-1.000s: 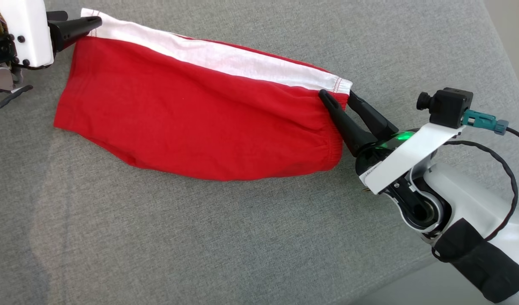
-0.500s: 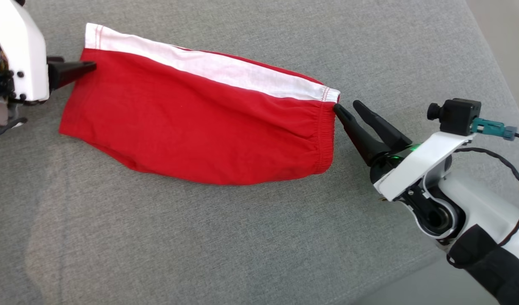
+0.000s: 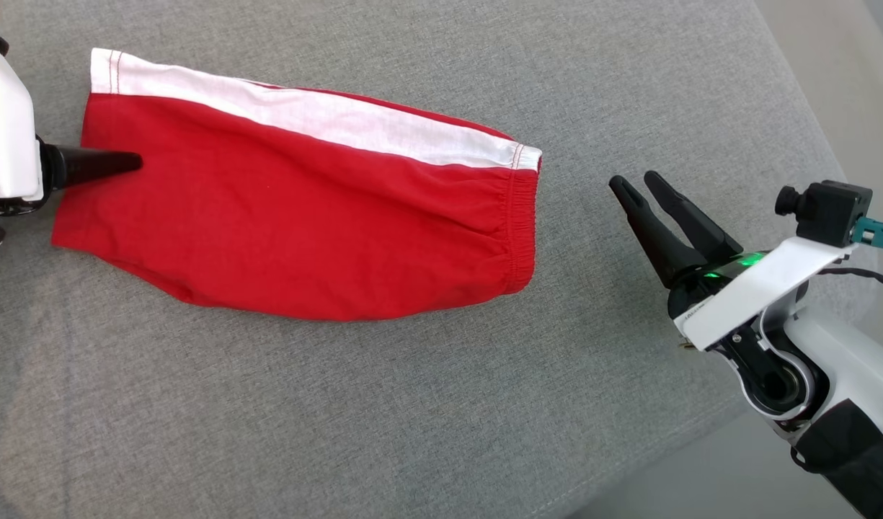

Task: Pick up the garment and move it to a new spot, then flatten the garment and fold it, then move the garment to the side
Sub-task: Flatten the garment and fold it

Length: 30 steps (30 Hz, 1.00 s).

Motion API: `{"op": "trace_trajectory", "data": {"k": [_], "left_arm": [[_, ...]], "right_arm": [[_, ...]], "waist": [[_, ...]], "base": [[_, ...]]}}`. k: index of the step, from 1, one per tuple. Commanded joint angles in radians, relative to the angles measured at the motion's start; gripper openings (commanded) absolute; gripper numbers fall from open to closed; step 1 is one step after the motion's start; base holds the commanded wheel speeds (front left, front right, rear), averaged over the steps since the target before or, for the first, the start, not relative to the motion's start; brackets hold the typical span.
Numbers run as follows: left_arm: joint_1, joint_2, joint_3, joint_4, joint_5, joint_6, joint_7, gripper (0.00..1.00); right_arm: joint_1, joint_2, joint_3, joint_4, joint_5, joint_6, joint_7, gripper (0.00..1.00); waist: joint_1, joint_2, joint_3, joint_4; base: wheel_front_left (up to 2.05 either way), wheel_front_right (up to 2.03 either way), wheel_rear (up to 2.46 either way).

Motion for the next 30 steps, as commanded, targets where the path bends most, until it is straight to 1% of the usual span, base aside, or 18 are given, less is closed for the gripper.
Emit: {"op": "trace_trajectory", "data": {"k": [1, 4, 7, 8, 9, 11, 12, 13, 20, 25, 28, 30], "left_arm": [[0.046, -0.005, -0.006, -0.013, -0.022, 0.007, 0.026, 1.00], [0.042, 0.008, 0.004, -0.040, -0.033, 0.017, 0.028, 1.00], [0.054, 0.004, 0.016, -0.062, -0.053, 0.021, 0.031, 1.00], [0.058, 0.002, 0.018, -0.070, -0.060, 0.020, 0.033, 0.95], [0.061, -0.001, 0.020, -0.078, -0.064, 0.022, 0.033, 0.82], [0.060, -0.001, 0.021, -0.086, -0.068, 0.026, 0.031, 0.44], [0.059, -0.001, 0.021, -0.089, -0.067, 0.027, 0.029, 0.16], [0.061, -0.001, 0.020, -0.091, -0.063, 0.027, 0.026, 0.00], [0.081, -0.008, 0.035, -0.080, -0.077, 0.008, -0.002, 0.00], [0.134, -0.028, 0.038, -0.074, -0.105, -0.009, -0.024, 0.00], [0.176, -0.044, 0.048, -0.071, -0.126, -0.022, -0.059, 0.00], [0.204, -0.045, 0.055, -0.067, -0.131, -0.025, -0.086, 0.00]], "right_arm": [[0.017, -0.006, -0.012, -0.005, -0.009, 0.000, -0.009, 1.00], [0.031, 0.000, -0.021, -0.013, -0.016, 0.000, -0.009, 1.00], [0.034, 0.005, -0.034, -0.019, -0.023, 0.000, -0.005, 1.00], [0.036, 0.007, -0.038, -0.021, -0.025, 0.000, -0.004, 1.00], [0.040, 0.009, -0.041, -0.022, -0.027, 0.000, -0.003, 1.00], [0.046, 0.010, -0.046, -0.023, -0.030, 0.000, 0.000, 1.00], [0.048, 0.011, -0.048, -0.024, -0.033, 0.000, 0.002, 1.00], [0.050, 0.011, -0.050, -0.024, -0.037, 0.000, 0.004, 1.00], [0.073, 0.000, -0.071, -0.017, -0.048, 0.000, 0.020, 1.00], [0.090, -0.017, -0.080, -0.011, -0.060, 0.000, 0.041, 1.00], [0.103, -0.023, -0.084, -0.009, -0.062, 0.000, 0.056, 1.00], [0.109, -0.032, -0.091, -0.006, -0.066, 0.000, 0.071, 1.00]], "waist": [[0.0000, 0.0000, 0.001, -0.003], [0.0000, 0.0000, 0.005, -0.007], [0.0000, 0.0000, 0.011, -0.010], [0.0000, 0.0000, 0.013, -0.010], [0.0000, 0.0000, 0.015, -0.010], [0.0000, 0.0000, 0.017, -0.008], [0.0000, 0.0000, 0.016, -0.007], [0.0000, 0.0000, 0.015, -0.006], [0.0000, 0.0000, -0.027, 0.021], [0.0000, 0.0000, -0.088, 0.062], [0.0000, 0.0000, -0.129, 0.091], [0.0000, 0.0000, -0.154, 0.110]], "base": [[0.00, 0.00, 0.00], [0.00, 0.00, 0.00], [0.00, 0.00, 0.00], [0.00, 0.00, 0.00], [0.00, 0.00, 0.00], [0.00, 0.00, 0.00], [0.00, 0.00, 0.00], [0.00, 0.00, 0.00], [0.00, 0.00, 0.00], [0.00, 0.00, 0.00], [0.00, 0.00, 0.00], [0.00, 0.00, 0.00]]}}
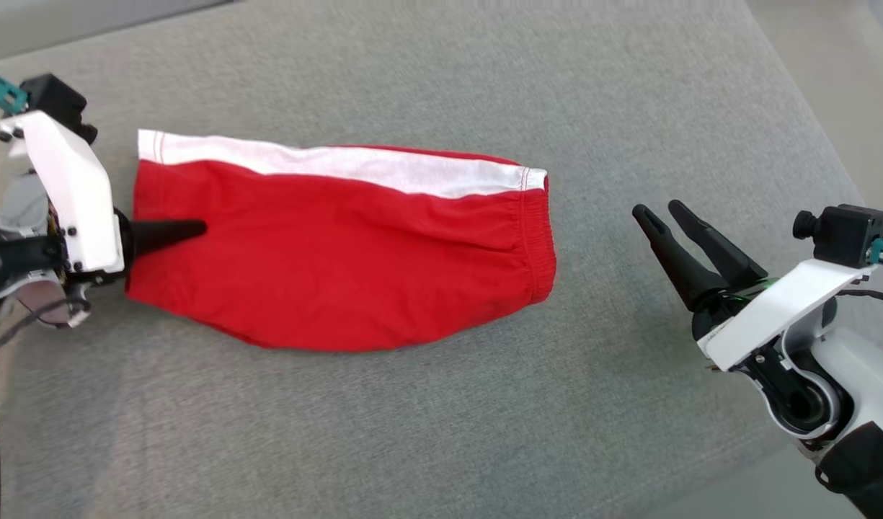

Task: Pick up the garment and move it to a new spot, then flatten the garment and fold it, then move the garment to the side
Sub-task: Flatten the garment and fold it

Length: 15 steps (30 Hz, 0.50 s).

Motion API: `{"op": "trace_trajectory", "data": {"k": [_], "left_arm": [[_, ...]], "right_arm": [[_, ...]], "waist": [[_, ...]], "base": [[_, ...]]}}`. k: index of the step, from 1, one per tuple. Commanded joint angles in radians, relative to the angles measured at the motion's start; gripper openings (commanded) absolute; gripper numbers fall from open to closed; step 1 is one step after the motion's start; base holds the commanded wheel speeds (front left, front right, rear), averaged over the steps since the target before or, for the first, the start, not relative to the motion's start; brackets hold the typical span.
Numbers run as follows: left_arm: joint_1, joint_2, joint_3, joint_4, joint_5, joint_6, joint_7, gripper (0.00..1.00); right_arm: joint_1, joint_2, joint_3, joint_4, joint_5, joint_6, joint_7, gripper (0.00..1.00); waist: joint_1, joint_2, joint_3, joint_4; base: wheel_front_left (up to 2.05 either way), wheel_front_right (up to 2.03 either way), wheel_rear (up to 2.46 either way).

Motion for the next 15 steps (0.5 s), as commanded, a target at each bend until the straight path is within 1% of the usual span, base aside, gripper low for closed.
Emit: {"op": "trace_trajectory", "data": {"k": [1, 9, 15], "left_arm": [[0.026, 0.001, 0.006, 0.006, -0.007, -0.005, -0.014, 0.00], [0.155, -0.024, 0.030, -0.021, -0.063, -0.026, -0.089, 0.00], [0.222, -0.033, 0.037, -0.027, -0.072, -0.033, -0.144, 0.00]], "right_arm": [[0.015, -0.011, -0.006, 0.002, -0.008, 0.000, 0.010, 1.00], [0.058, -0.024, -0.039, 0.007, -0.019, 0.000, 0.049, 1.00], [0.084, -0.030, -0.071, 0.004, -0.032, 0.000, 0.074, 1.00]], "waist": [[0.0000, 0.0000, -0.046, 0.041], [0.0000, 0.0000, -0.118, 0.107], [0.0000, 0.0000, -0.153, 0.144]], "base": [[0.00, 0.00, 0.00], [0.00, 0.00, 0.00], [0.00, 0.00, 0.00]]}}
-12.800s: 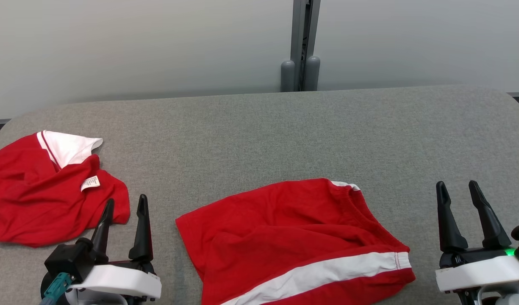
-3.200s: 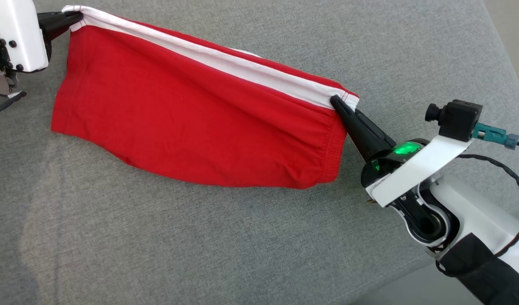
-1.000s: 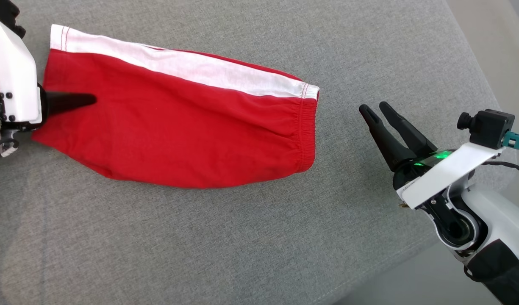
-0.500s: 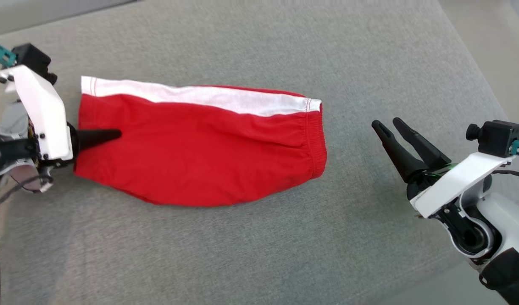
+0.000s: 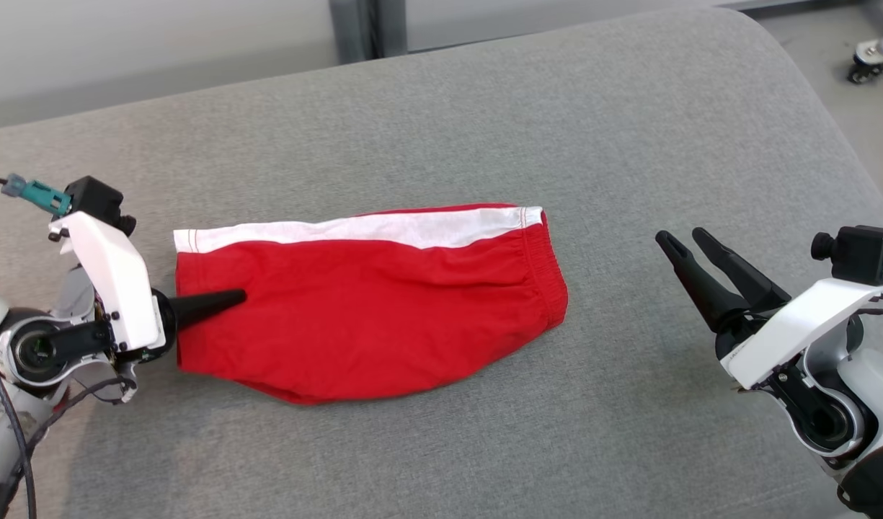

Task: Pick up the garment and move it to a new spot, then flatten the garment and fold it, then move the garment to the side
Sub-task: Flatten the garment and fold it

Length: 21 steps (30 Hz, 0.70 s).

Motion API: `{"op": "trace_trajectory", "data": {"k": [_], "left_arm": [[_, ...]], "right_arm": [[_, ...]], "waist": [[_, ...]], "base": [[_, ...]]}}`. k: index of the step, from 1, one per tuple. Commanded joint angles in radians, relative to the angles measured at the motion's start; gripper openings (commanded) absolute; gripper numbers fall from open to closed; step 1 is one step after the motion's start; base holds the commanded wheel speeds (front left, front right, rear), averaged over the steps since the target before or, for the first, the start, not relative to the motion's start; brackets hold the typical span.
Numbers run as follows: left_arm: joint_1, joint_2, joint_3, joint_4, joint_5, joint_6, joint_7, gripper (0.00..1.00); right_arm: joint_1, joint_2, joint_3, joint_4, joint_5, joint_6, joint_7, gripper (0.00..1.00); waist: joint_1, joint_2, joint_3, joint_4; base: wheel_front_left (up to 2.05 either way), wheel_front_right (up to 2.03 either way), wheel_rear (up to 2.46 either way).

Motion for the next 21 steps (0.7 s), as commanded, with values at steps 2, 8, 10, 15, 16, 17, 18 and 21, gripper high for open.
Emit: {"op": "trace_trajectory", "data": {"k": [2, 8, 10, 15, 16, 17, 18, 21], "left_arm": [[0.031, -0.006, 0.006, 0.001, -0.010, -0.005, -0.019, 0.00], [0.074, -0.023, 0.008, 0.004, -0.026, -0.011, -0.042, 0.00], [0.089, -0.026, 0.004, 0.004, -0.030, -0.011, -0.037, 0.00], [0.110, -0.032, 0.000, 0.016, -0.032, -0.014, -0.040, 0.00], [0.114, -0.033, 0.000, 0.020, -0.034, -0.014, -0.042, 0.00], [0.114, -0.033, 0.000, 0.020, -0.034, -0.014, -0.042, 0.00], [0.119, -0.033, 0.001, 0.021, -0.036, -0.016, -0.045, 0.00], [0.127, -0.029, 0.004, 0.031, -0.039, -0.018, -0.047, 0.00]], "right_arm": [[0.019, -0.004, -0.017, -0.004, -0.012, 0.000, 0.012, 1.00], [0.037, 0.006, -0.048, -0.016, -0.029, 0.000, 0.039, 1.00], [0.045, 0.007, -0.057, -0.017, -0.036, 0.000, 0.051, 1.00], [0.057, 0.014, -0.083, -0.028, -0.055, 0.000, 0.072, 1.00], [0.062, 0.016, -0.088, -0.030, -0.058, 0.000, 0.076, 1.00], [0.062, 0.016, -0.088, -0.030, -0.058, 0.000, 0.076, 1.00], [0.065, 0.018, -0.092, -0.032, -0.062, 0.000, 0.080, 1.00], [0.071, 0.023, -0.110, -0.040, -0.073, 0.000, 0.091, 1.00]], "waist": [[0.0000, 0.0000, -0.018, 0.021], [0.0000, 0.0000, -0.028, 0.034], [0.0000, 0.0000, -0.031, 0.036], [0.0000, 0.0000, -0.039, 0.034], [0.0000, 0.0000, -0.039, 0.034], [0.0000, 0.0000, -0.039, 0.034], [0.0000, 0.0000, -0.040, 0.033], [0.0000, 0.0000, -0.042, 0.033]], "base": [[0.00, 0.00, 0.00], [0.00, 0.00, 0.00], [0.00, 0.00, 0.00], [0.00, 0.00, 0.00], [0.00, 0.00, 0.00], [0.00, 0.00, 0.00], [0.00, 0.00, 0.00], [0.00, 0.00, 0.00]]}}
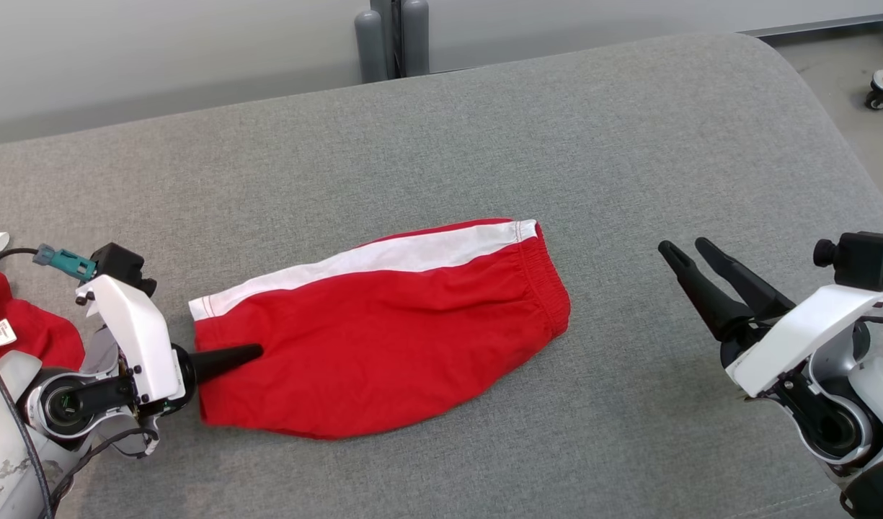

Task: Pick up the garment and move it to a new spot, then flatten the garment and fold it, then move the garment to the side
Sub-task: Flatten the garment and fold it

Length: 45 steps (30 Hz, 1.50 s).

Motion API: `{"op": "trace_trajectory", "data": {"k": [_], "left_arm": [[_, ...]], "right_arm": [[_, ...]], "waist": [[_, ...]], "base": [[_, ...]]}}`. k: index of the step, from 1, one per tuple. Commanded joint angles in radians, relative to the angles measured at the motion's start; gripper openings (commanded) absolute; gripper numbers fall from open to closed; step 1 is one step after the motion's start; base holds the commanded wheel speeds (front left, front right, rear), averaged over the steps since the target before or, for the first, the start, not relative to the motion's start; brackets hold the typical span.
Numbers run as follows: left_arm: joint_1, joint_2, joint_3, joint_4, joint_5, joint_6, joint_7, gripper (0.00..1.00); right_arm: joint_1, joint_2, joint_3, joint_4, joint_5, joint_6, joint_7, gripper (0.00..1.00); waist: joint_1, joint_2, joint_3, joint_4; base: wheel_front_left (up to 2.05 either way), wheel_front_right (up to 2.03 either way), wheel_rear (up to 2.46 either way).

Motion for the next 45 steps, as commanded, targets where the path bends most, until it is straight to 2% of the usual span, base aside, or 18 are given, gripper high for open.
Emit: {"op": "trace_trajectory", "data": {"k": [1, 2, 3, 4, 13, 19, 23, 27, 33, 36, 40, 45], "left_arm": [[0.007, 0.005, 0.004, 0.004, 0.000, -0.004, -0.005, 0.00], [0.007, 0.006, 0.003, 0.005, 0.002, -0.005, -0.005, 0.02], [0.007, 0.006, 0.001, 0.006, 0.007, -0.005, -0.005, 0.82], [0.008, 0.006, -0.002, 0.006, 0.009, -0.005, -0.001, 1.00], [-0.012, 0.045, -0.010, -0.002, 0.042, -0.004, 0.008, 1.00], [-0.045, 0.100, 0.025, -0.051, 0.082, 0.003, -0.040, 1.00], [-0.064, 0.142, 0.054, -0.114, 0.130, 0.010, -0.112, 1.00], [-0.056, 0.160, 0.090, -0.172, 0.190, 0.028, -0.239, 1.00], [0.014, 0.143, 0.113, -0.255, 0.300, 0.051, -0.461, 1.00], [0.063, 0.139, 0.111, -0.288, 0.384, 0.088, -0.582, 1.00], [0.132, 0.116, 0.135, -0.324, 0.431, 0.148, -0.724, 1.00], [0.196, 0.092, 0.140, -0.357, 0.484, 0.208, -0.839, 1.00]], "right_arm": [[0.009, -0.001, -0.010, -0.006, -0.009, 0.000, 0.002, 1.00], [0.014, 0.000, -0.015, -0.008, -0.011, 0.000, 0.006, 1.00], [0.019, 0.002, -0.021, -0.009, -0.017, 0.000, 0.009, 1.00], [0.022, 0.005, -0.026, -0.011, -0.019, 0.000, 0.013, 1.00], [0.043, 0.017, -0.084, -0.029, -0.058, 0.000, 0.049, 1.00], [0.076, 0.021, -0.129, -0.039, -0.084, 0.000, 0.061, 1.00], [0.102, 0.029, -0.159, -0.044, -0.105, 0.000, 0.070, 1.00], [0.120, 0.045, -0.189, -0.042, -0.133, 0.000, 0.078, 1.00], [0.141, 0.072, -0.221, -0.022, -0.179, 0.000, 0.104, 1.00], [0.146, 0.080, -0.241, -0.012, -0.200, 0.000, 0.115, 1.00], [0.171, 0.087, -0.272, -0.021, -0.240, 0.000, 0.092, 1.00], [0.198, 0.106, -0.312, -0.056, -0.288, 0.000, 0.047, 1.00]], "waist": [[0.0000, -0.0001, 0.000, 0.001], [0.0000, -0.0001, 0.000, 0.001], [0.0000, -0.0001, -0.001, 0.002], [0.0000, -0.0001, -0.001, 0.003], [0.0000, -0.0001, -0.019, 0.016], [0.0000, -0.0001, -0.045, 0.036], [0.0000, -0.0001, -0.057, 0.057], [0.0000, -0.0001, -0.066, 0.080], [0.0000, -0.0001, -0.081, 0.120], [0.0000, -0.0001, -0.093, 0.141], [0.0000, -0.0001, -0.116, 0.172], [0.0000, -0.0001, -0.123, 0.198]], "base": [[0.00, 0.00, 0.00], [0.00, 0.00, 0.00], [0.00, 0.00, 0.00], [0.00, 0.00, 0.00], [0.00, 0.00, 0.00], [0.00, 0.00, 0.00], [0.00, 0.00, 0.00], [0.00, 0.00, 0.00], [0.00, 0.00, 0.00], [0.00, 0.00, 0.00], [0.00, 0.00, 0.00], [0.00, 0.00, 0.00]]}}
